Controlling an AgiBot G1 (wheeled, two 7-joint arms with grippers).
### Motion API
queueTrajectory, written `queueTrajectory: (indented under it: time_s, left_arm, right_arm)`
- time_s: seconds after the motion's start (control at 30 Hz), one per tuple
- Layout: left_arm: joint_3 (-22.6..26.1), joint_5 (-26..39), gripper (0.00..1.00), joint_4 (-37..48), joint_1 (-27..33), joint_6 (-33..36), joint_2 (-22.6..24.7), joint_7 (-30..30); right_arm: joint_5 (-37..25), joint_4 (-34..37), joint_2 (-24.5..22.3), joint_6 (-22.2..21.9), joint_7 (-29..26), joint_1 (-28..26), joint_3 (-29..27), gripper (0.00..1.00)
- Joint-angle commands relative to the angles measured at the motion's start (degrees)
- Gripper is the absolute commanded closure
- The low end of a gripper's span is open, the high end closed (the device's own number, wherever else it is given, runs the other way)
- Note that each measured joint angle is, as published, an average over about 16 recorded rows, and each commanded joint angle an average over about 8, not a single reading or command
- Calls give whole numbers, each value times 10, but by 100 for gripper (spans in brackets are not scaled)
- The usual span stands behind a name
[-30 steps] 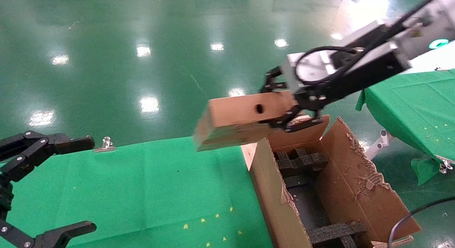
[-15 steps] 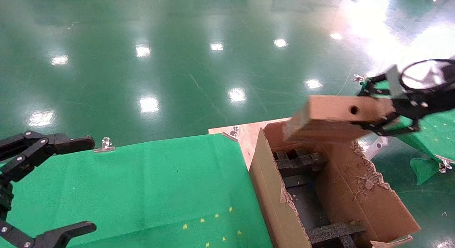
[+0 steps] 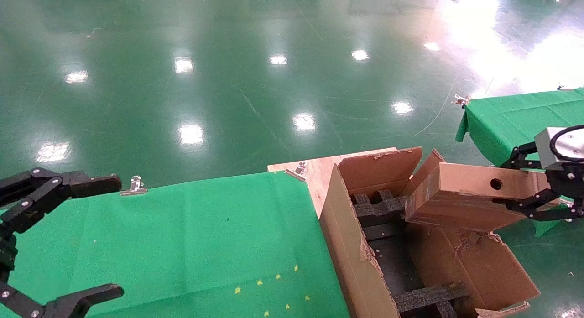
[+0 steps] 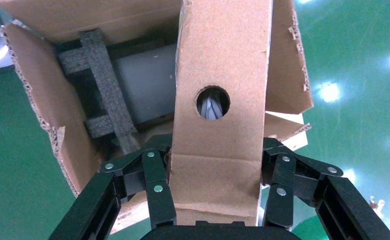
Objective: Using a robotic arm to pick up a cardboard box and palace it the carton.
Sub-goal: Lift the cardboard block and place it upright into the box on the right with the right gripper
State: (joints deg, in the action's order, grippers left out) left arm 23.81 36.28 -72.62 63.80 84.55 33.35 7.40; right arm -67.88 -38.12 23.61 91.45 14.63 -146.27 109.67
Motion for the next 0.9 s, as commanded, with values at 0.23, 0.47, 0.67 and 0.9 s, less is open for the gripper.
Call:
queueTrajectory:
  time_s: [0.23,0.47,0.67,0.9]
  left_arm:
    - [0,0,0,0,0,0,0,0]
    - [0,0,0,0,0,0,0,0]
    - [0,0,0,0,0,0,0,0]
    - [0,0,0,0,0,0,0,0]
  right_arm:
    - [12,4,-5,-11,-9,3,14,100]
    - [83,8,-34,-56,-121,50,12,100]
    - [129,-4,-70,-105,-232,84,14,100]
    - [132,-36,-116,-179,-362,103,27,100]
